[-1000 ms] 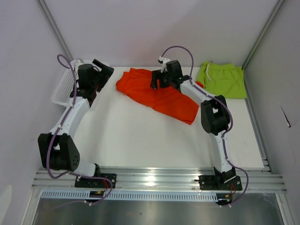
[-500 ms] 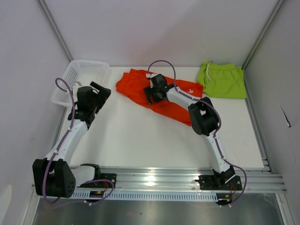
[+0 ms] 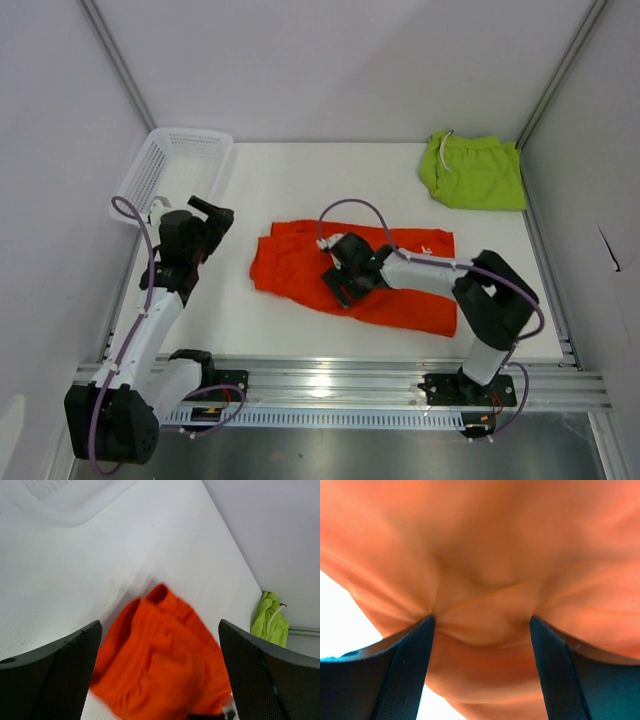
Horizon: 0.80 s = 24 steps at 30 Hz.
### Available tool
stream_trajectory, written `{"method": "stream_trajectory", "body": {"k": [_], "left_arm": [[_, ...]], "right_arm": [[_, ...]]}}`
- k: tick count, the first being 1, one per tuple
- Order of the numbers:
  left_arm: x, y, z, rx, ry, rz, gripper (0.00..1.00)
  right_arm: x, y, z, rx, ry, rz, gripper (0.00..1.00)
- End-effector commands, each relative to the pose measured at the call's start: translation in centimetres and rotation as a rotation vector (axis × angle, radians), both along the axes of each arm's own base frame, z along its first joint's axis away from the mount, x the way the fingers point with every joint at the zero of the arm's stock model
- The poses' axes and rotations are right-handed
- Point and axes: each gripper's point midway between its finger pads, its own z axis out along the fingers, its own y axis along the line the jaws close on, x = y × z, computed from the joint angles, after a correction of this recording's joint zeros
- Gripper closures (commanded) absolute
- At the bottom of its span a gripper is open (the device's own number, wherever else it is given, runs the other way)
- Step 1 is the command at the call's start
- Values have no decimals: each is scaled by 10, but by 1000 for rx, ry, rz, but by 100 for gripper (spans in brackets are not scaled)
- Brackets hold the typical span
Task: Fold and stack the shorts
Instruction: Fold the shorts
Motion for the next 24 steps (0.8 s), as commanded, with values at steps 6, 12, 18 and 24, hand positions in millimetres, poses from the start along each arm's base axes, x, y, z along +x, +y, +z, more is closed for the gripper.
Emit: {"method": "stream_trajectory", "body": {"k": [6, 12, 18, 24], "left_arm": [[-7, -3, -17, 26, -2, -42, 1], [3, -40, -47, 21, 35, -294, 1], [-6, -71, -66, -29, 20, -490, 1], [-19, -80, -87, -85, 68, -545, 1]], "right_arm": [[-37, -23, 89, 152, -72, 36, 13], [-18, 37, 128, 251, -58, 113, 12], [-42, 98, 125, 227, -9, 131, 1], [-74, 138, 113, 163, -56, 35, 1]]}}
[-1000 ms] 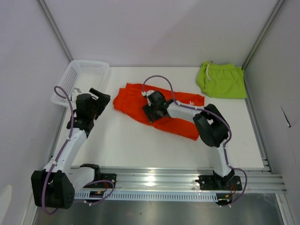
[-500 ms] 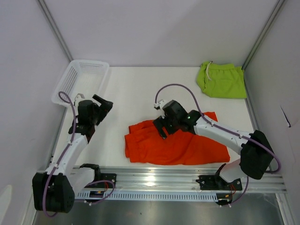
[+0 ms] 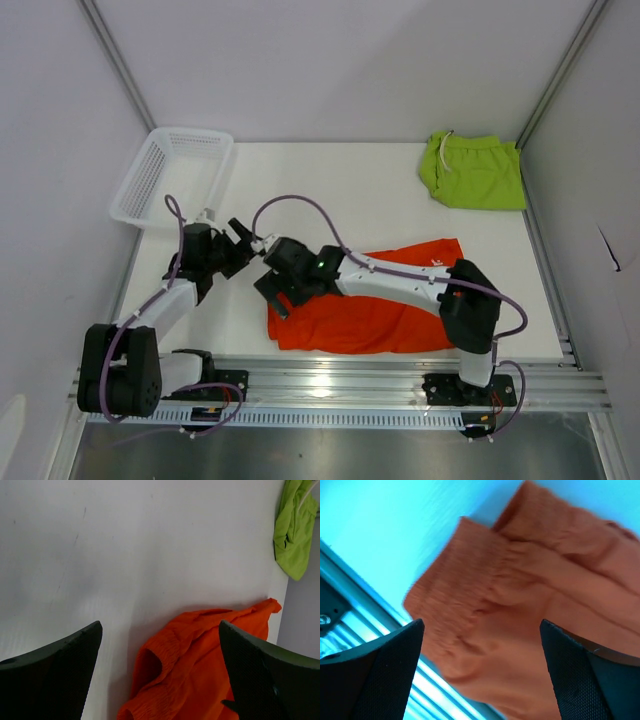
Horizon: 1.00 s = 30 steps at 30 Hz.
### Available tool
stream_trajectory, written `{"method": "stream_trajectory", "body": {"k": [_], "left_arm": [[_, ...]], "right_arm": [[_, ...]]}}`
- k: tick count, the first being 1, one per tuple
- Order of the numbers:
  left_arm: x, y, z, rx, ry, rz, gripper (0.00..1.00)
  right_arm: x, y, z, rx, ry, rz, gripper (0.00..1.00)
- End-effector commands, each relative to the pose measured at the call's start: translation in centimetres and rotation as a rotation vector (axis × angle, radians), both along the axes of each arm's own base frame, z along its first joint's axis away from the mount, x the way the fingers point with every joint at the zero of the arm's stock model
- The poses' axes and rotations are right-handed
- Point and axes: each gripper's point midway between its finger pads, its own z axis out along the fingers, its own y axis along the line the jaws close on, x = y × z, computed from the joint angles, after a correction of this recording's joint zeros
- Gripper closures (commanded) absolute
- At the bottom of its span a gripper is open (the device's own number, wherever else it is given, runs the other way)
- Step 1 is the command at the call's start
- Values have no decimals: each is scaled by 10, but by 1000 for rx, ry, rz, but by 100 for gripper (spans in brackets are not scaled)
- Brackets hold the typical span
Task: Fold and stack the shorts
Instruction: Fold the shorts
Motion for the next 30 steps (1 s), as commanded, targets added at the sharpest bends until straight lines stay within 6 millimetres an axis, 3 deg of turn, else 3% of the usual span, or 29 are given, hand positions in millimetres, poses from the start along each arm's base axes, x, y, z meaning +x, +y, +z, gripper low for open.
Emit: {"method": "stream_trajectory", "body": {"k": [1, 8, 9, 11, 12, 18, 30], "left_arm": [[0, -10, 3, -31, -38, -83, 1], [-2, 21, -14, -132, 21, -11, 1], [-5, 22, -17, -140, 28, -12, 1], [-6, 27, -19, -150, 26, 10, 1], [-7, 29, -20, -152, 26, 16, 1], [-11, 38, -26, -173, 33, 46, 1], [-13, 45, -29, -148, 17, 68, 1]], "right_arm": [[-6, 18, 17, -7, -56, -145, 1], [-17, 39, 1, -36, -104, -304, 0], [-14, 38, -12, -77, -130, -333, 1], [-14, 39, -13, -116, -156, -351, 0], [-12, 39, -27, -152, -169, -357, 0], [-16, 54, -46, -185, -165, -371, 0], [-15, 25, -53, -348, -249, -443, 0]]}}
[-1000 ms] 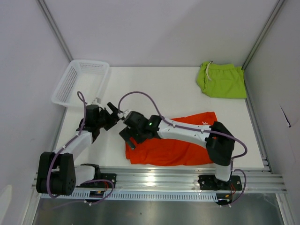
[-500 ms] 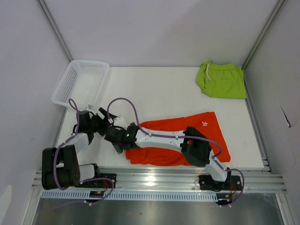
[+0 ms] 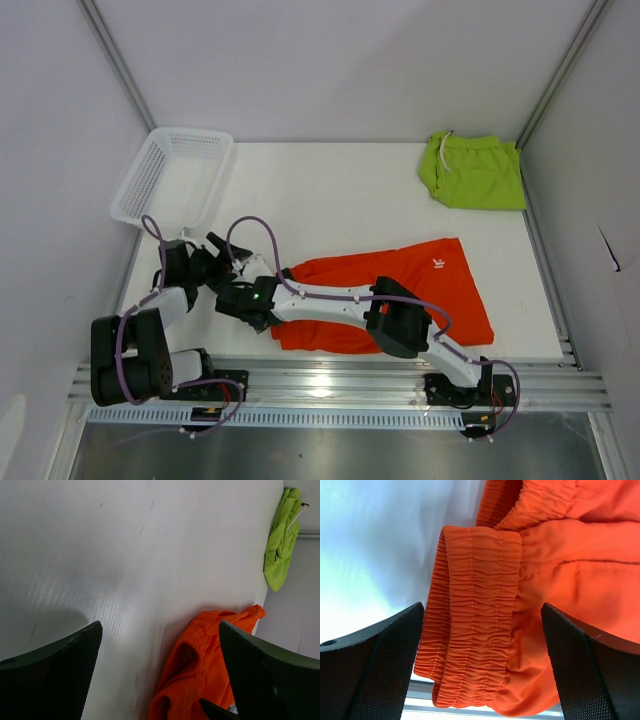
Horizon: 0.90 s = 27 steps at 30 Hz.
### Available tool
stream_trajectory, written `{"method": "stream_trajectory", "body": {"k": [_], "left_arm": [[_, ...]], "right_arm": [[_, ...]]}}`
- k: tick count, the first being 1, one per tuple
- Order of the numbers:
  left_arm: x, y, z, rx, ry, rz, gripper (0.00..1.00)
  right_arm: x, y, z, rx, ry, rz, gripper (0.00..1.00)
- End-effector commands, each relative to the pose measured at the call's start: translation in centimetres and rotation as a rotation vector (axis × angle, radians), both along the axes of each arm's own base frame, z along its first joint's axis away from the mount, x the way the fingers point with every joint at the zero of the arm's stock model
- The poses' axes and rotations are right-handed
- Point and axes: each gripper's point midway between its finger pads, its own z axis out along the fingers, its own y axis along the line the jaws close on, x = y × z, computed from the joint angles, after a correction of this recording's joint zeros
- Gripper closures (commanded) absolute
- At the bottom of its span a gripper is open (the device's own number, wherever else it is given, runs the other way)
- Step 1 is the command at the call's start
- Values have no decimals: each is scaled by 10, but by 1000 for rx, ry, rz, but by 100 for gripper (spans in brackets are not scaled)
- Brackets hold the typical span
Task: Fold and stack the shorts
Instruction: Fold the shorts
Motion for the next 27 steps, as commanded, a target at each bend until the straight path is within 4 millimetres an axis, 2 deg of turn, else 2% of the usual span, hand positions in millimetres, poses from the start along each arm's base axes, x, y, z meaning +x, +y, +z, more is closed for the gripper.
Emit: {"method": "stream_trajectory", "body": {"k": [1, 4, 7, 8, 10, 11, 13, 14, 17, 18, 23, 27], "left_arm": [[4, 3, 9, 18, -60, -4, 1], [4, 4, 10, 22, -66, -3, 1], [4, 4, 11, 29, -69, -5, 1], [3, 4, 10, 30, -65, -5, 1], [2, 5, 9, 37, -65, -3, 1], [3, 6, 9, 39, -65, -1, 1], [3, 5, 9, 41, -66, -5, 1], [3, 5, 9, 42, -67, -6, 1], [3, 6, 10, 44, -74, -8, 1], [4, 5, 11, 45, -78, -11, 1], [4, 1, 16, 31, -112, -34, 1], [6, -12, 21, 24, -142, -79, 1]], "right_arm": [[5, -12, 10, -49, -69, -49, 0], [2, -14, 7, -40, -50, -45, 1], [-2, -11, 1, -11, -13, -32, 12], [-3, -9, 2, 4, -6, -28, 20], [-6, -4, 3, 37, 9, -20, 26], [-8, -7, -2, 34, 23, -16, 33], [-7, -2, 4, 87, 37, -12, 38], [-8, -6, -1, 82, 44, -13, 47], [-4, -5, 11, 124, 20, -22, 50], [-4, -7, 10, 122, 15, -24, 54], [4, -13, 33, 167, -61, -58, 57], [10, -19, 47, 202, -113, -82, 47]]}}
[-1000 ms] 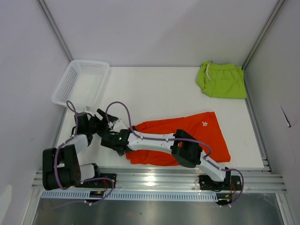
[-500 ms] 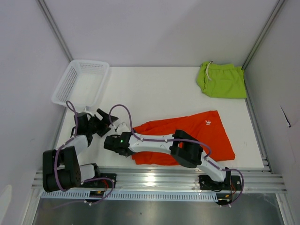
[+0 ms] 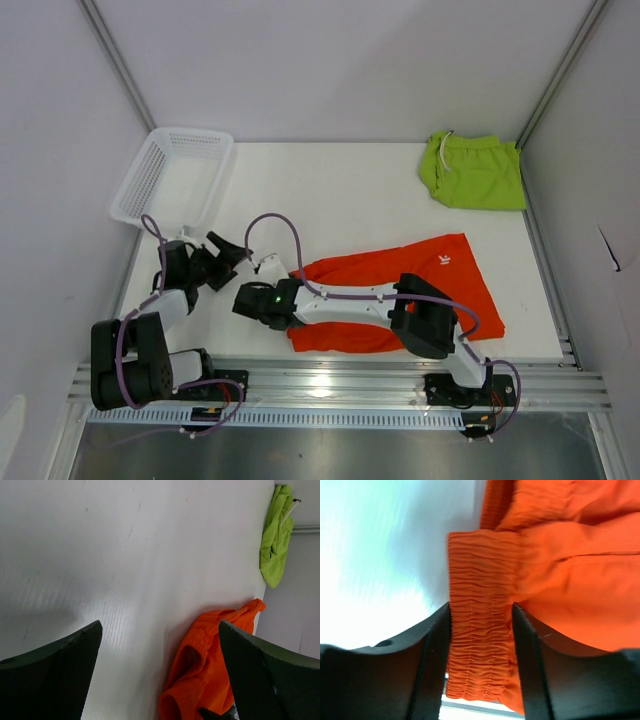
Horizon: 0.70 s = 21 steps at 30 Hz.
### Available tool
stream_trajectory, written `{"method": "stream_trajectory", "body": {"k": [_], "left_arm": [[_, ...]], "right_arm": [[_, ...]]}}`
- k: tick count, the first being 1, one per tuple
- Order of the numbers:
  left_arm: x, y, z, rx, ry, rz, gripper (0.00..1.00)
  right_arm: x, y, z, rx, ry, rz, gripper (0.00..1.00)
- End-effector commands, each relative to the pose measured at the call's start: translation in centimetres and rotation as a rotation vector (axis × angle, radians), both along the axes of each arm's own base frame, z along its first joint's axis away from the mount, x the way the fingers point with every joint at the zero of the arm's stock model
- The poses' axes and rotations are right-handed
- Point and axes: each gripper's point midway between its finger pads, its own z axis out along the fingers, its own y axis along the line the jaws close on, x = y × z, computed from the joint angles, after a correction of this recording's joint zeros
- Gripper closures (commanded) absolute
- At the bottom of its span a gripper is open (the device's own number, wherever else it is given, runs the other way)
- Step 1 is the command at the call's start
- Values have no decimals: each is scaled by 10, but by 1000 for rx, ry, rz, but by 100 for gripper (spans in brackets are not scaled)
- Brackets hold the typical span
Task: Fold and stack the shorts
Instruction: Fold the shorts
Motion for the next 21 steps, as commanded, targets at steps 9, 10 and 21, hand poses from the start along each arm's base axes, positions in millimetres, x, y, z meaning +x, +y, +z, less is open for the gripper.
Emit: {"method": "stream_trajectory", "body": {"k": [9, 10, 21], "left_arm": [[10, -32, 17, 17, -100, -134, 1], [9, -32, 16, 15, -99, -135, 1], [10, -29, 13, 30, -81, -125, 1]], "right_arm": [[23, -7, 35, 177, -65, -72, 19], [24, -6, 34, 173, -61, -57, 18], [28, 22, 25, 231, -11, 39, 11]]}}
